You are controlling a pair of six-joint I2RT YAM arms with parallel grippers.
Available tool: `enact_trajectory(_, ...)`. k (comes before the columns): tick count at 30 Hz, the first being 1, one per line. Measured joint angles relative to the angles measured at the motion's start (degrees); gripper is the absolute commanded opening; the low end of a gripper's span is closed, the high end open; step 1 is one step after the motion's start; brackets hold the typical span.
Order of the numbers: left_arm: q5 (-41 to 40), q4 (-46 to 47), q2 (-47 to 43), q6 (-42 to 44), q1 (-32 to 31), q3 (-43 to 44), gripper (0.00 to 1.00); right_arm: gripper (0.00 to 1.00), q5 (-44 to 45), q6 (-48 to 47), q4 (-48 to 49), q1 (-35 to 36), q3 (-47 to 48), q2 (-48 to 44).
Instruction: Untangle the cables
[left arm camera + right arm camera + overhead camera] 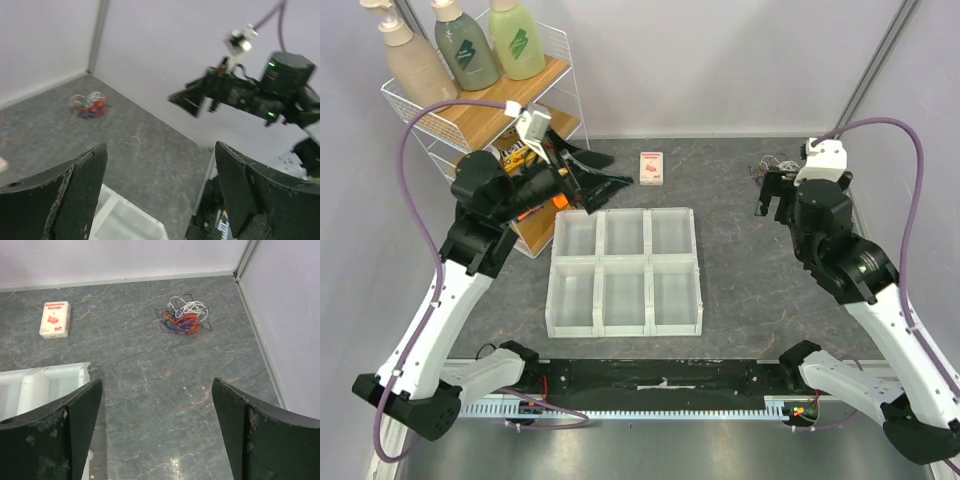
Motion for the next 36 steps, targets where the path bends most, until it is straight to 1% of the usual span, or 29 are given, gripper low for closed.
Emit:
enact_trajectory(4, -0.04, -0.72, 0.85, 1.42, -6.51, -0.98, 0.94, 0.98, -1.38, 0.55, 4.24, -0.04, -0.02, 5.38)
enact_trajectory(6, -1.29, -2.34, 0.94, 3.26, -8.72, -1.77, 0.94, 0.98, -1.97, 0.55, 7.1, -0.37, 0.0, 9.97)
enact_trajectory(8, -3.02, -4.04, 1.25, 5.18, -10.38, -2.1, 0.94, 0.98, -4.04, 0.92, 8.74, -2.19, 0.81, 15.56)
enact_trajectory(10, -5.03, -6.05, 1.9, 7.17, -11.96, -2.14, 0.94, 0.98, -8.07, 2.38, 10.34, -7.13, 2.43, 22.58)
enact_trajectory(14, -8.98, -9.14, 3.58, 10.21, -14.56, -2.19, 0.95, 0.98, -16.13, 7.98, 14.23, -20.57, 3.52, 33.9)
enact_trajectory(17, -10.23, -9.97, 5.2, 10.82, -15.65, -2.38, 0.95, 0.98, -19.56, 12.26, 16.65, -28.17, 5.03, 41.48)
enact_trajectory(20, -9.86, -10.01, 7.37, 10.78, -16.04, -2.38, 0.94, 0.98, -23.41, 15.52, 19.63, -32.94, 8.31, 49.88)
enact_trajectory(23, -8.72, -9.9, 9.35, 10.67, -16.28, -2.67, 0.94, 0.98, -25.11, 16.52, 21.77, -34.69, 11.87, 57.57)
enact_trajectory(25, -8.2, -9.88, 9.88, 10.54, -16.37, -3.23, 0.93, 0.88, -25.66, 16.48, 23.39, -34.77, 14.43, 62.62)
enact_trajectory(26, -7.89, -9.9, 10.16, 10.43, -16.41, -3.41, 0.93, 0.78, -25.73, 16.24, 24.22, -34.67, 15.26, 64.54)
enact_trajectory(27, -7.5, -9.86, 10.4, 10.29, -16.41, -3.48, 0.92, 0.64, -25.7, 15.8, 24.74, -34.6, 16.17, 66.42)
enact_trajectory(28, -7.1, -9.86, 10.64, 10.16, -16.41, -3.5, 0.92, 0.46, -25.73, 15.26, 25.2, -34.53, 16.85, 68.04)
enact_trajectory(29, -6.86, -9.84, 10.8, 10.08, -16.41, -3.5, 0.92, 0.32, -25.86, 14.8, 25.44, -34.36, 17.22, 69.13)
enact_trajectory(31, -6.71, -9.84, 10.99, 9.94, -16.41, -3.5, 0.91, 0.08, -26.86, 14.49, 26.14, -34.12, 16.15, 69.57)
enact_trajectory(32, -6.73, -9.84, 11.08, 9.9, -16.41, -3.5, 0.91, 0.02, -27.08, 14.08, 26.73, -33.9, 15.02, 68.96)
enact_trajectory(33, -6.71, -9.81, 11.28, 9.88, -16.41, -3.5, 0.9, 0.0, -27.23, 14.51, 29.22, -33.51, 11.17, 66.97)
enact_trajectory(35, -6.71, -9.79, 11.85, 9.79, -16.41, -3.5, 0.89, 0.0, -27.17, 14.91, 30.97, -32.74, 2.82, 61.29)
enact_trajectory(36, -6.73, -9.79, 12.35, 9.68, -16.41, -3.5, 0.88, 0.0, -27.12, 15.39, 31.85, -31.93, -3.19, 56.81)
